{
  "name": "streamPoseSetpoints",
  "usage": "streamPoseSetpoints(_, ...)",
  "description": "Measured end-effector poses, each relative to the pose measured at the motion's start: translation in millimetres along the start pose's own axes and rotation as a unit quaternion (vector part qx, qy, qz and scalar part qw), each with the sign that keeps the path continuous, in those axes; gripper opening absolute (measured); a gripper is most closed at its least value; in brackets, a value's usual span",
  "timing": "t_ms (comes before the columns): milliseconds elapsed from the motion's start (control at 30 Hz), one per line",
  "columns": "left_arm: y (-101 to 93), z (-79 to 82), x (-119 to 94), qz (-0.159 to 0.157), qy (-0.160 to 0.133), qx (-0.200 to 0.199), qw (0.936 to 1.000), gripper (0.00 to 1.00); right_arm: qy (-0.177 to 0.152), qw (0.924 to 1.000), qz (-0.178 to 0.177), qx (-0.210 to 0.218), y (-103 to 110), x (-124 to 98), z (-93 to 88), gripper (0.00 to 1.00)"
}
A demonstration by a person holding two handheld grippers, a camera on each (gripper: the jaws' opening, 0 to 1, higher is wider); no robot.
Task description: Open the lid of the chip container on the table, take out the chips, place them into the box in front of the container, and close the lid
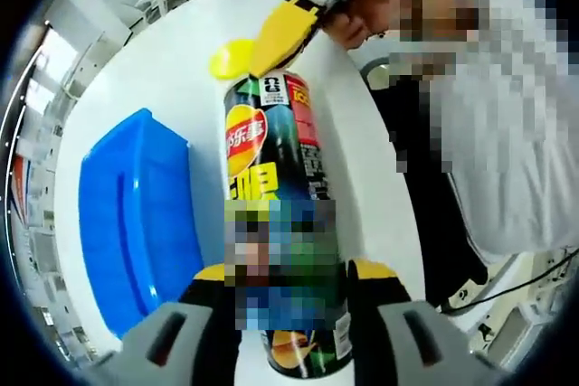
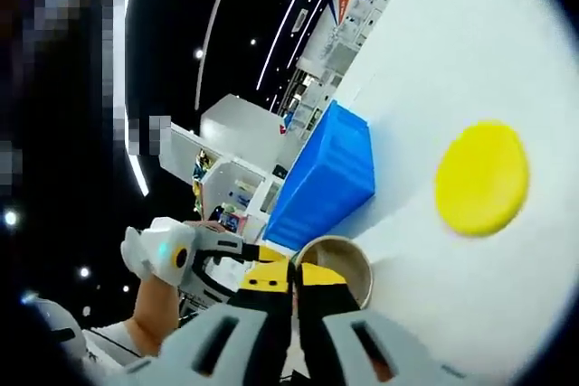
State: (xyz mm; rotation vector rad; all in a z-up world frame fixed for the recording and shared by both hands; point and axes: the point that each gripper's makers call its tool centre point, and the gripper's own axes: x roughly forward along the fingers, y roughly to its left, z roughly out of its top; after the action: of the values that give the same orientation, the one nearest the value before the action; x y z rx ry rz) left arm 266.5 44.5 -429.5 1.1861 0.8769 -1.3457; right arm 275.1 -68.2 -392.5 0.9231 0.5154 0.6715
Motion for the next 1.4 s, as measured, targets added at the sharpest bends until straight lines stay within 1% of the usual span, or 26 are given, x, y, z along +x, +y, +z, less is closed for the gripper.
streamPoseSetpoints(33, 0.1, -0.2, 0, 0.000, 0.000, 0.001, 1.0000, 0.47, 0.000, 1.0000, 0.001, 0.000, 1, 0, -0.9, 0.03)
streamPoseSetpoints(100, -0.1, -0.5, 0, -0.002, -0.001, 0.001, 1.0000, 0.47, -0.003, 0.9994, 0.003, -0.035, 2, -1, 0.8, 0.04)
streamPoseSetpoints(133, 0.8, -0.4, 0, -0.004, -0.003, -0.001, 1.0000, 0.47, -0.002, 0.9993, 0.002, -0.036, 4, -4, 1.7, 0.04)
streamPoseSetpoints(167, 0.8, -0.6, 0, -0.004, -0.003, -0.002, 1.0000, 0.46, -0.002, 0.9993, 0.004, -0.036, 6, -6, 4.0, 0.07)
streamPoseSetpoints(200, 0.2, -1.1, 0, -0.006, -0.003, -0.002, 1.0000, 0.46, -0.005, 0.9992, 0.016, -0.036, 12, -9, 5.9, 0.09)
streamPoseSetpoints(233, 0.0, -1.1, -1, -0.006, -0.003, -0.001, 1.0000, 0.46, -0.018, 0.9985, 0.045, -0.028, 24, -17, 12.3, 0.10)
streamPoseSetpoints(267, -0.4, -2.3, -1, -0.005, -0.002, 0.000, 1.0000, 0.46, -0.009, 0.9985, 0.050, -0.022, 27, -22, 12.5, 0.11)
streamPoseSetpoints(333, -1.0, -3.6, -1, -0.001, -0.001, 0.004, 1.0000, 0.46, 0.001, 0.9984, 0.049, -0.030, 27, -30, 15.4, 0.14)
streamPoseSetpoints(367, -1.0, -3.8, -1, 0.001, 0.000, 0.005, 1.0000, 0.46, 0.005, 0.9979, 0.042, -0.049, 21, -35, 19.1, 0.14)
streamPoseSetpoints(400, -1.4, -3.6, -2, 0.003, 0.000, 0.007, 1.0000, 0.46, 0.017, 0.9980, 0.031, -0.053, 13, -36, 19.0, 0.14)
streamPoseSetpoints(433, -1.0, -3.6, -2, 0.004, 0.001, 0.007, 1.0000, 0.46, 0.034, 0.9985, 0.018, -0.039, 1, -38, 20.2, 0.14)
streamPoseSetpoints(467, -1.5, -5.5, -3, 0.001, 0.008, 0.012, 0.9999, 0.46, 0.041, 0.9984, 0.020, -0.034, -2, -37, 21.6, 0.14)
streamPoseSetpoints(500, -1.4, -5.4, -3, 0.001, 0.008, 0.013, 0.9999, 0.46, 0.053, 0.9979, 0.025, -0.025, -5, -35, 22.5, 0.14)
streamPoseSetpoints(567, -1.0, -5.7, -2, 0.000, 0.009, 0.011, 0.9999, 0.46, 0.065, 0.9968, 0.032, -0.033, 0, -31, 21.8, 0.15)
streamPoseSetpoints(633, -1.3, -5.8, -2, 0.001, 0.008, 0.012, 0.9999, 0.46, 0.104, 0.9926, 0.030, -0.054, -2, -29, 11.3, 0.16)
streamPoseSetpoints(667, -1.5, -5.6, -3, 0.002, 0.006, 0.013, 0.9999, 0.46, 0.128, 0.9900, 0.031, -0.051, -3, -27, 5.7, 0.16)
streamPoseSetpoints(767, -2.2, -5.3, -3, 0.003, 0.003, 0.015, 0.9999, 0.46, 0.148, 0.9880, 0.025, -0.035, -15, -23, 6.7, 0.16)
streamPoseSetpoints(867, -2.9, -5.9, -3, 0.002, -0.002, 0.019, 0.9998, 0.46, 0.176, 0.9836, 0.038, -0.016, -18, -21, 3.7, 0.16)
streamPoseSetpoints(933, -2.6, -6.6, -4, -0.002, -0.009, 0.016, 0.9998, 0.46, 0.173, 0.9838, 0.045, -0.013, -18, -18, 4.6, 0.16)
streamPoseSetpoints(1000, -3.5, -6.7, -4, -0.004, -0.014, 0.017, 0.9998, 0.46, 0.200, 0.9787, 0.045, -0.011, -23, -17, -1.1, 0.16)
streamPoseSetpoints(1100, -4.9, -7.9, -4, -0.006, -0.009, 0.019, 0.9998, 0.46, 0.222, 0.9738, 0.044, -0.018, -26, -13, -9.9, 0.16)
streamPoseSetpoints(1167, -5.5, -8.7, -4, -0.006, -0.006, 0.020, 0.9998, 0.46, 0.226, 0.9728, 0.049, -0.013, -23, -10, -11.9, 0.16)
streamPoseSetpoints(1267, -6.1, -8.7, -4, -0.005, -0.007, 0.019, 0.9998, 0.46, 0.224, 0.9730, 0.049, -0.022, -18, -5, -9.9, 0.16)
streamPoseSetpoints(1333, -6.6, -8.7, -4, -0.003, -0.007, 0.019, 0.9998, 0.46, 0.242, 0.9683, 0.044, -0.046, -21, -4, -11.4, 0.16)
streamPoseSetpoints(1367, -6.6, -8.7, -4, -0.002, -0.006, 0.018, 0.9998, 0.46, 0.233, 0.9703, 0.036, -0.056, -23, -1, -6.9, 0.16)
streamPoseSetpoints(1400, -7.6, -8.6, -3, 0.001, -0.006, 0.018, 0.9998, 0.46, 0.234, 0.9701, 0.037, -0.053, -22, 0, -6.9, 0.16)
